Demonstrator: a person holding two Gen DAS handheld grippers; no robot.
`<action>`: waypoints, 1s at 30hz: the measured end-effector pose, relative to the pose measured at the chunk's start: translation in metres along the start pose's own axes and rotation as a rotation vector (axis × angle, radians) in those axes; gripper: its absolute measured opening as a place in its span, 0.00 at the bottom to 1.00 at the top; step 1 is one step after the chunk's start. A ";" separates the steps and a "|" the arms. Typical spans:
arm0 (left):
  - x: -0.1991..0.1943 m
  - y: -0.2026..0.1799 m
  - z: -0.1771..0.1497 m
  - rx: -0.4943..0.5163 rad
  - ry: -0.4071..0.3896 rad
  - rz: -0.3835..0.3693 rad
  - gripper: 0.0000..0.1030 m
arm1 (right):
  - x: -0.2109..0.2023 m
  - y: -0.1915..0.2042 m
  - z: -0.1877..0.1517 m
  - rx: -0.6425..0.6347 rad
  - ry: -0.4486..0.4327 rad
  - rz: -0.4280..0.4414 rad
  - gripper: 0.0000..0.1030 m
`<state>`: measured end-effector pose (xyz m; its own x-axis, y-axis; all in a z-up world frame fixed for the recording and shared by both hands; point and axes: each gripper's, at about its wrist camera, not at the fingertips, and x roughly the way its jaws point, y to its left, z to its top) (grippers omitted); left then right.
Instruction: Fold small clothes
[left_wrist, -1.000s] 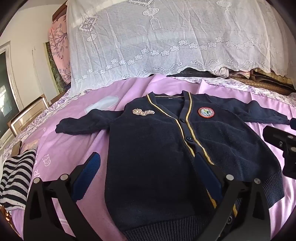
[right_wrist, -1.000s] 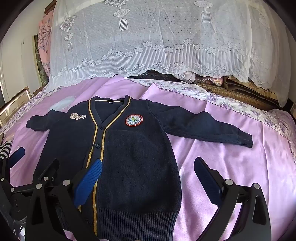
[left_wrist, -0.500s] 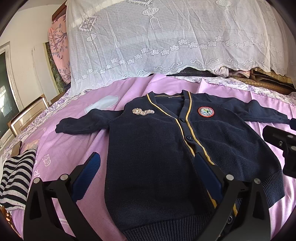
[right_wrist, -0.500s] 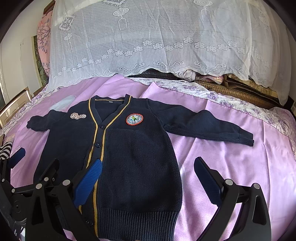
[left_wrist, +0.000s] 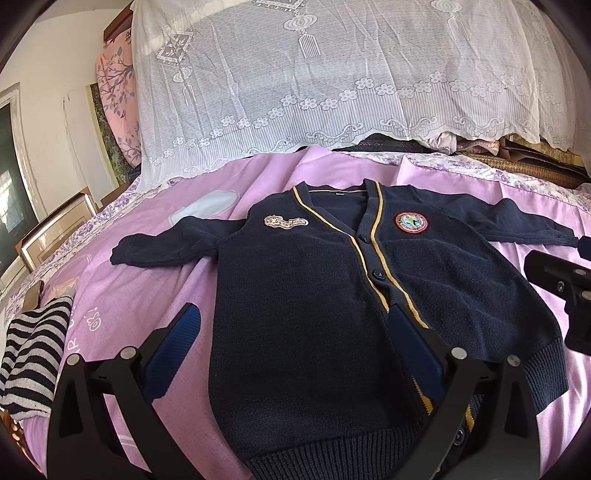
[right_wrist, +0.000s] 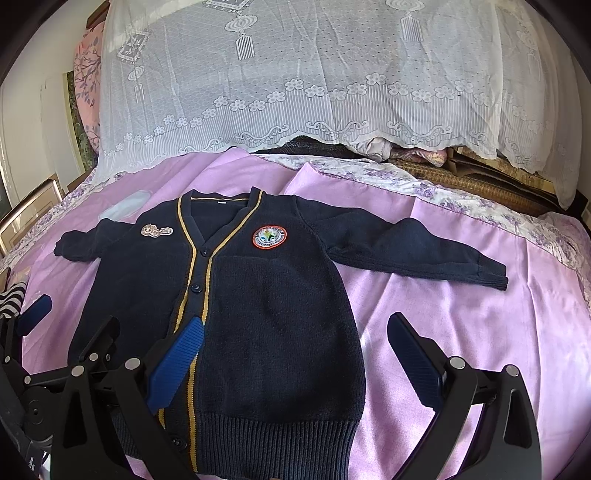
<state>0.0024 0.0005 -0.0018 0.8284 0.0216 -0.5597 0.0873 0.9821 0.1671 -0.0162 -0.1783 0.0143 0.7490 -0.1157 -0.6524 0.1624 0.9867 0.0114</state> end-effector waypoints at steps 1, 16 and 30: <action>0.000 0.000 0.000 0.000 0.001 0.000 0.96 | 0.000 0.000 0.000 0.000 0.000 0.000 0.97; 0.000 0.000 0.000 0.000 0.001 -0.001 0.96 | 0.000 0.001 -0.001 0.005 0.003 0.004 0.97; 0.000 0.000 0.000 0.000 0.002 0.000 0.96 | 0.000 0.001 -0.001 0.008 0.005 0.007 0.97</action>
<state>0.0025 0.0006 -0.0019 0.8276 0.0216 -0.5610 0.0878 0.9820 0.1673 -0.0164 -0.1777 0.0136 0.7468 -0.1082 -0.6562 0.1624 0.9865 0.0221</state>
